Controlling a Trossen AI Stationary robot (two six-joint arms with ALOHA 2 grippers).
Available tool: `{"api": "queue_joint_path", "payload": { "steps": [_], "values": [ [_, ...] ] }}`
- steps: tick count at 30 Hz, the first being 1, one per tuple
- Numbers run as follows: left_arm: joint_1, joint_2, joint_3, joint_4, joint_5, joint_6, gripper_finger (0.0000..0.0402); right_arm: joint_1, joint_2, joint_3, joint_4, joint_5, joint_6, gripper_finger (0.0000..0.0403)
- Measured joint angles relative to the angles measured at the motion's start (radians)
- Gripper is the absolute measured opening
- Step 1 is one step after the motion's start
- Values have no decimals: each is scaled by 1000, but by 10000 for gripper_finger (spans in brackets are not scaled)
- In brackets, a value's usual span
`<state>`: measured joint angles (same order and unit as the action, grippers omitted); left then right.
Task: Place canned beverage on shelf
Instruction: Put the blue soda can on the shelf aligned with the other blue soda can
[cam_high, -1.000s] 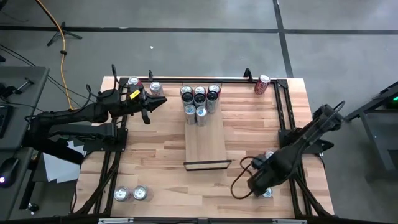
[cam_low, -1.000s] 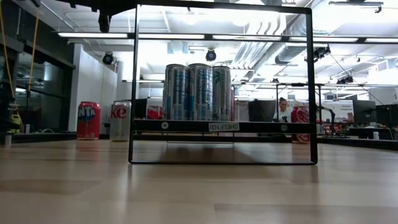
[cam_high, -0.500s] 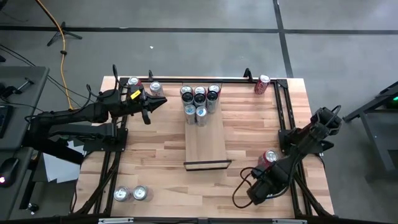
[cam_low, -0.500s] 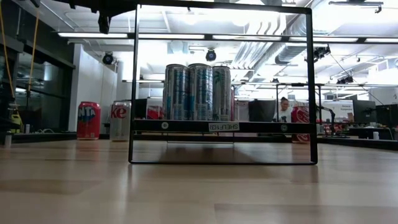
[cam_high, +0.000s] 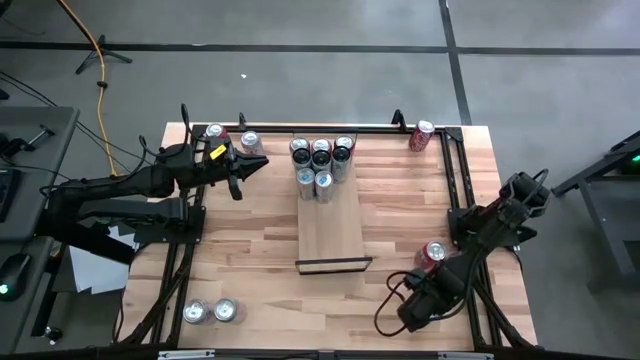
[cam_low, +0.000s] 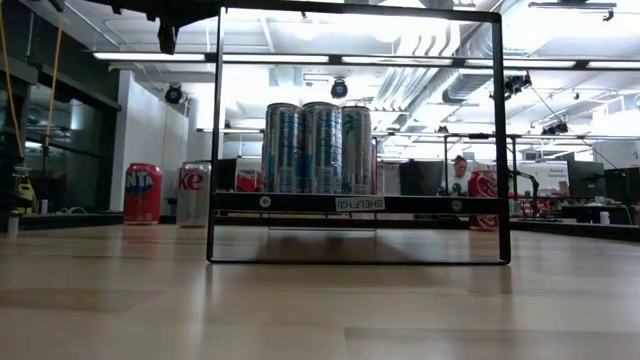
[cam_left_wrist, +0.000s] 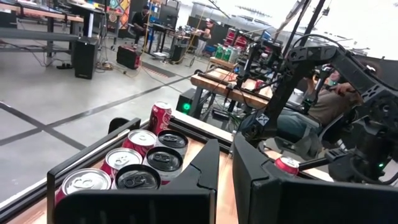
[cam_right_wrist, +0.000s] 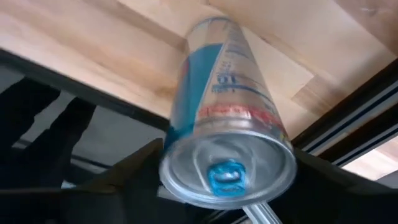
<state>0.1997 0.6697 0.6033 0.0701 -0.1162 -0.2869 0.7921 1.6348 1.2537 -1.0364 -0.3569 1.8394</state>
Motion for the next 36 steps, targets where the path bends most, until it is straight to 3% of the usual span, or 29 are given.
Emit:
{"api": "queue_joint_path", "payload": {
  "steps": [3, 10, 20, 23, 27, 36],
  "values": [
    [0, 0, 0, 0, 0, 9, 0, 1, -15, 6, 16, -4, -17, 211],
    [0, 0, 0, 0, 0, 9, 0, -19, -87, 173, -57, 39, -174, 213],
    [0, 0, 0, 0, 0, 10, 0, -123, -117, 656, -367, 192, -402, 213],
    [0, 0, 0, 0, 0, 10, 0, -192, -117, 787, -447, 257, -459, 213],
    [0, 0, 0, 2, -1, 10, 0, -353, -104, 884, -512, 240, -584, 213],
    [0, 0, 0, 2, -2, 3, 0, -657, 103, 907, -535, 110, -1010, 213]
  ]
}}
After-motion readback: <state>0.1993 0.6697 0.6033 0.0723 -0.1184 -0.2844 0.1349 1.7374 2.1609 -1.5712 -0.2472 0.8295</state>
